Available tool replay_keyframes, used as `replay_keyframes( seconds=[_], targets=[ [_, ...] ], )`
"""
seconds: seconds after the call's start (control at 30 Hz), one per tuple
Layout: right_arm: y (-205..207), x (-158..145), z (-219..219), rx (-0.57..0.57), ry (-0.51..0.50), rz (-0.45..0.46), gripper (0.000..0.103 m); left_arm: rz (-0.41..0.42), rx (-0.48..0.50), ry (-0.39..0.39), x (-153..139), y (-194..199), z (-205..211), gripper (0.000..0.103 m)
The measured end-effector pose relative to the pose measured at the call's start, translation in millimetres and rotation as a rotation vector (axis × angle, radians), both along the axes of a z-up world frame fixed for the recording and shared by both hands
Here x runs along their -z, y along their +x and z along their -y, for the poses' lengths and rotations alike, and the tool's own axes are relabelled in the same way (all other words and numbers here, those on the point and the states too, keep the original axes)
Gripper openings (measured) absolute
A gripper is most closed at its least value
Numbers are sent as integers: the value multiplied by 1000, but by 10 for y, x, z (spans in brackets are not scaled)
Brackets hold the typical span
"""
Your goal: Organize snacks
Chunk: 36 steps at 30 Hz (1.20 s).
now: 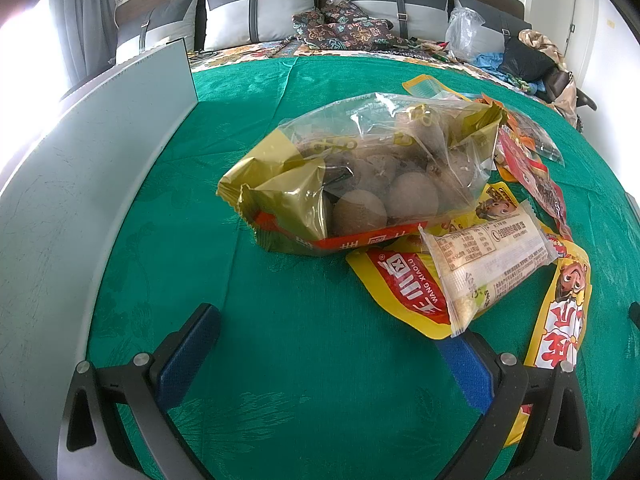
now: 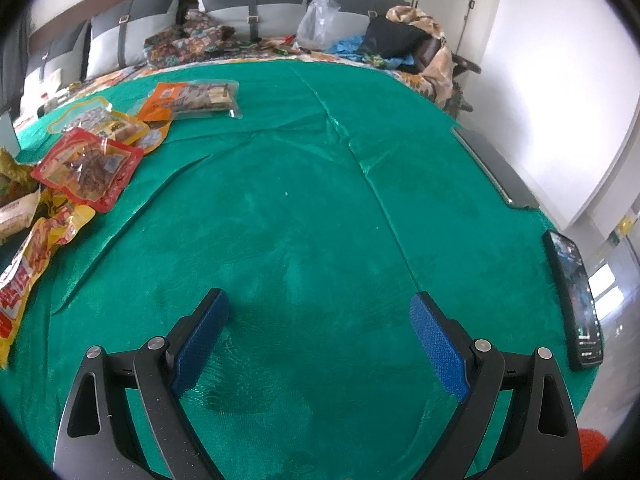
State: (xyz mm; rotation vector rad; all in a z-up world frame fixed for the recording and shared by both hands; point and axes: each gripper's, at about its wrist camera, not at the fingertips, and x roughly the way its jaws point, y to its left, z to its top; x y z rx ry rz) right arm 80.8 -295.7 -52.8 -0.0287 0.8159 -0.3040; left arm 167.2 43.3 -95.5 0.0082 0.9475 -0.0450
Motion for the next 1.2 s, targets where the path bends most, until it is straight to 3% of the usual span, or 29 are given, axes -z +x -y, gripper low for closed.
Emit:
replay_keyframes(
  seconds=[1.2],
  targets=[
    [13,2,-23,-5,-15,0,94,0,0,0,3,2,-5,103]
  ],
)
